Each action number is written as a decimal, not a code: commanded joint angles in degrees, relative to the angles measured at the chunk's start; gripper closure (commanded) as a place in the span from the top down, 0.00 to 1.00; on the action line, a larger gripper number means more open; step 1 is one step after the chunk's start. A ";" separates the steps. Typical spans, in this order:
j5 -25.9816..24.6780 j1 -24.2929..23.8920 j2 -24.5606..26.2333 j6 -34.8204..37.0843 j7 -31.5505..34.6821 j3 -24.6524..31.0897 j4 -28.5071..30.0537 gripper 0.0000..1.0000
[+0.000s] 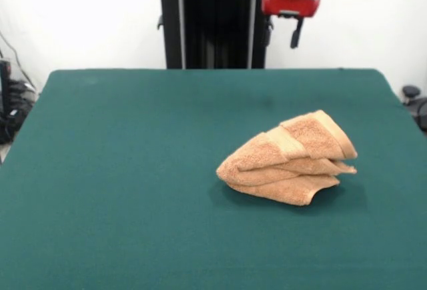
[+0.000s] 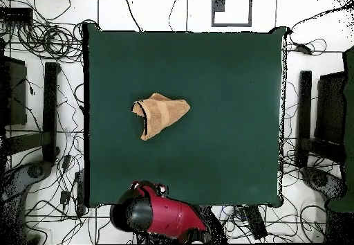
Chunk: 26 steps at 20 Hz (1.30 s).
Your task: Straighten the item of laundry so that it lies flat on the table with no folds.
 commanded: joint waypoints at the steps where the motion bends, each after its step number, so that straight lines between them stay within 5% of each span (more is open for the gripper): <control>1: 3.21 0.83 2.54 10.49 9.44 4.71 -9.96 1.00; 10: 1.41 -0.79 3.77 19.36 6.31 6.28 -16.40 1.00; 21: 1.82 -2.38 6.65 18.22 6.58 8.20 -19.91 1.00; 26: -0.93 -1.64 6.35 10.22 5.62 7.74 -21.40 1.00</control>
